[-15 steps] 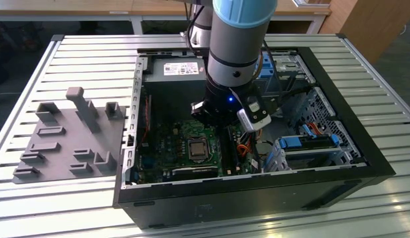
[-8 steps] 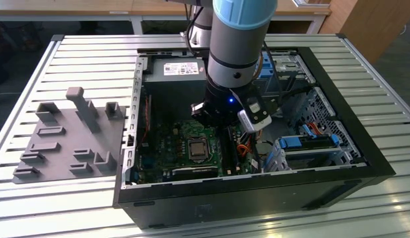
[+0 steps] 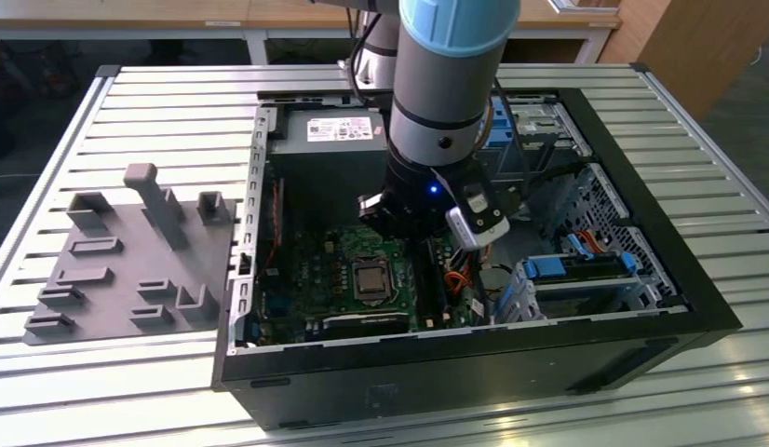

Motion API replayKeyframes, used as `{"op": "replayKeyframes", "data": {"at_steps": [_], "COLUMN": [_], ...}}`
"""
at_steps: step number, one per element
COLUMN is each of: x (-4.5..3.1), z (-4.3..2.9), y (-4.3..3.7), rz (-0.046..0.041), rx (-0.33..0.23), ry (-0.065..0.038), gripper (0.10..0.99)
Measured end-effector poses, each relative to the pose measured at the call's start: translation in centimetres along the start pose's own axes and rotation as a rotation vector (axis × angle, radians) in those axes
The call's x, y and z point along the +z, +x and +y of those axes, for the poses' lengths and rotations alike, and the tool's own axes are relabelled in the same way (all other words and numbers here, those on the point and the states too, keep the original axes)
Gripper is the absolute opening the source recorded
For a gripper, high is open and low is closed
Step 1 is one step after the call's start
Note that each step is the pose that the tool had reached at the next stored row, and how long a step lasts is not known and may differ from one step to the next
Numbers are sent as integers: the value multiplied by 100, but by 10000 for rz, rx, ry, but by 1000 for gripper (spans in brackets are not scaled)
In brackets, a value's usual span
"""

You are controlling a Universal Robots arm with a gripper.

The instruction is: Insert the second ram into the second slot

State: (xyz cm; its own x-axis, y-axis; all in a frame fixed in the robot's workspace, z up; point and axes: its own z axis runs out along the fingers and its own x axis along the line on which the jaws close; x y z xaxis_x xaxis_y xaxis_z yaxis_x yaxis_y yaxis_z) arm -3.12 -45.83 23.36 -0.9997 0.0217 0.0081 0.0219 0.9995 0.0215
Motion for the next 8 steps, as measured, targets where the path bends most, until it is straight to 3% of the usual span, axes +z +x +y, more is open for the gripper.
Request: {"op": "replayKeyframes", "data": {"at_steps": [8], "x": [20], "z": [-22], "y": [-24], "rz": [55], "rx": [-150], "ry": [6], "gripper": [133]}}
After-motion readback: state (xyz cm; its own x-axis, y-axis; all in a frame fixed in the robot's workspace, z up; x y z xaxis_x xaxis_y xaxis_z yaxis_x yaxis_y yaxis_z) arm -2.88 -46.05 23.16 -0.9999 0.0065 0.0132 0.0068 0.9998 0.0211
